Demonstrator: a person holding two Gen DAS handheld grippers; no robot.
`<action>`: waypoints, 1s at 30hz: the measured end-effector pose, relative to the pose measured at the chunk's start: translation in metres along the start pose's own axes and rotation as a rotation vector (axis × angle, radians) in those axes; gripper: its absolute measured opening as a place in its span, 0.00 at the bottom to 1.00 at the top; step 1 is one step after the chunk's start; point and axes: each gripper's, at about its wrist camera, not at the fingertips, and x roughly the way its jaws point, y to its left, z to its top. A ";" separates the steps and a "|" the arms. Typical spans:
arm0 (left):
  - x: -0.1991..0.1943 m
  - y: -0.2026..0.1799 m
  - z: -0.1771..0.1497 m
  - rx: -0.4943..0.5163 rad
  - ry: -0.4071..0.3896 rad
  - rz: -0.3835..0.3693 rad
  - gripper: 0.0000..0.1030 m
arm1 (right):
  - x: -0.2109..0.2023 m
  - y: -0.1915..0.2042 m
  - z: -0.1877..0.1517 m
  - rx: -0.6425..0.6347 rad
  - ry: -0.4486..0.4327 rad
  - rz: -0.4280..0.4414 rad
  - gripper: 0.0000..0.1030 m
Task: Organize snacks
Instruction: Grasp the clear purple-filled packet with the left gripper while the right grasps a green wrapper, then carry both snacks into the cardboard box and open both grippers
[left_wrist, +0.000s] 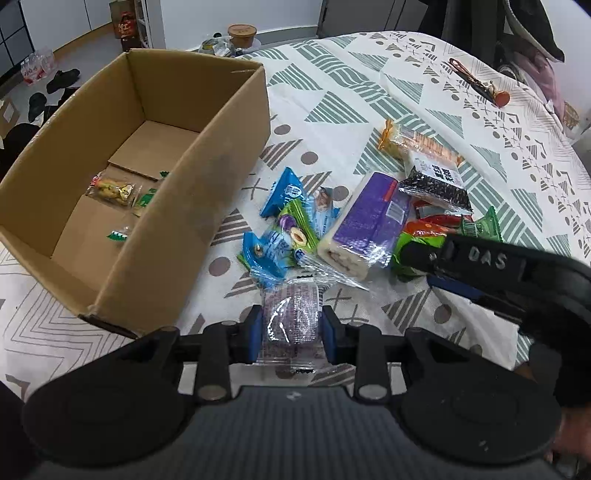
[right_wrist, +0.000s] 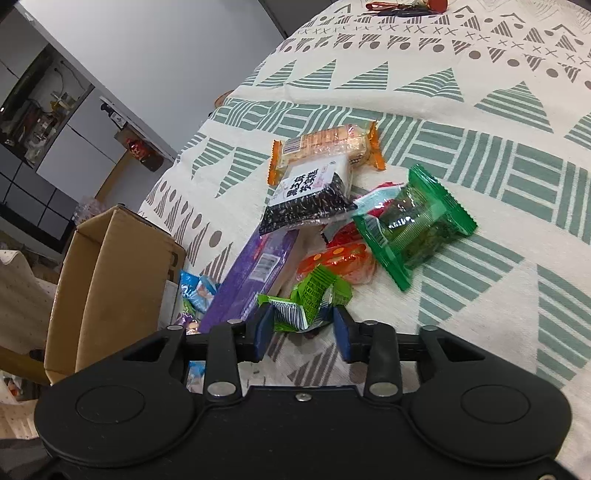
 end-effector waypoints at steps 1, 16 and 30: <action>-0.001 0.000 0.000 0.003 -0.002 0.000 0.31 | 0.001 0.001 0.001 0.002 -0.007 -0.007 0.41; -0.029 0.007 0.001 -0.020 -0.062 0.001 0.31 | -0.030 0.005 -0.011 -0.022 -0.063 0.011 0.20; -0.068 0.020 0.007 -0.057 -0.148 -0.020 0.31 | -0.076 0.037 -0.018 -0.093 -0.167 0.030 0.20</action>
